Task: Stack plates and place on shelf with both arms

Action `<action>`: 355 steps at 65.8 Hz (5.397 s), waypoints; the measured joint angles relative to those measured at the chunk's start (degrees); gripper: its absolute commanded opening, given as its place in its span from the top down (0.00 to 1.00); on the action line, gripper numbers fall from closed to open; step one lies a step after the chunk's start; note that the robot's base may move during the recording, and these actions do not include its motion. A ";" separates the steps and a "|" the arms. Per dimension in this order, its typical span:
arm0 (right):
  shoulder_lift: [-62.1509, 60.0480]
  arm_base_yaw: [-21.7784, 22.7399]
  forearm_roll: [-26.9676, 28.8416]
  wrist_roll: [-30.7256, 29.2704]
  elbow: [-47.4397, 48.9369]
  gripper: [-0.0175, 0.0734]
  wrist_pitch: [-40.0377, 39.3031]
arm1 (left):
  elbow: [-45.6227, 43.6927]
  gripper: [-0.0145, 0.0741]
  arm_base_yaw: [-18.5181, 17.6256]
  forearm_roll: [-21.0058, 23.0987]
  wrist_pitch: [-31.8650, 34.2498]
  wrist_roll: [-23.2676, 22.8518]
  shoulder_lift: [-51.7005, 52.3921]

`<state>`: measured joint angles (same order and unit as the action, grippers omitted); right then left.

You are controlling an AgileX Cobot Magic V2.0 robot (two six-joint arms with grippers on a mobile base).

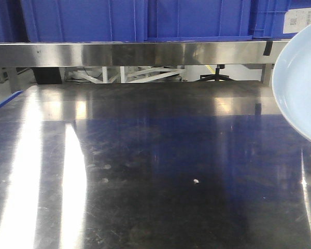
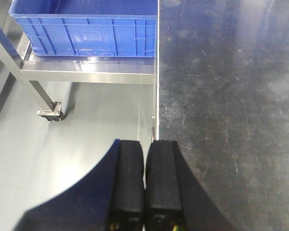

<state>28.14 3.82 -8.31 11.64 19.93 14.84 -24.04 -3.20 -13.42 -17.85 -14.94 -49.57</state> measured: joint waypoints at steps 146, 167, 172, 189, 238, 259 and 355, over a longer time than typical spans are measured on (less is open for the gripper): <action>0.00 0.00 0.00 0.00 0.00 0.75 0.00 | 10.21 0.74 -0.10 2.87 10.85 2.52 30.48; 0.00 0.00 0.00 0.00 0.00 0.75 0.00 | 10.21 0.74 -0.10 2.87 10.85 2.52 30.48; 0.00 0.00 0.00 0.00 0.00 0.75 0.00 | 10.21 0.74 -0.10 2.87 10.88 2.52 30.48; 0.00 0.00 0.00 0.00 0.00 0.75 0.00 | 10.21 0.74 -0.10 2.87 10.99 2.52 30.48; 0.00 0.00 0.00 0.00 0.00 0.75 0.10 | 10.21 0.74 -0.10 2.87 11.12 2.52 30.48; 0.00 0.00 0.00 0.00 0.00 0.75 0.10 | 10.21 0.74 -0.10 2.87 11.12 2.52 30.48; 0.00 0.00 0.00 0.00 0.00 0.75 0.10 | 10.21 0.74 -0.10 2.87 11.12 2.52 30.48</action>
<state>28.14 3.82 -8.31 11.64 19.93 14.94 -13.83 -3.30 -10.55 -6.73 -12.41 -19.09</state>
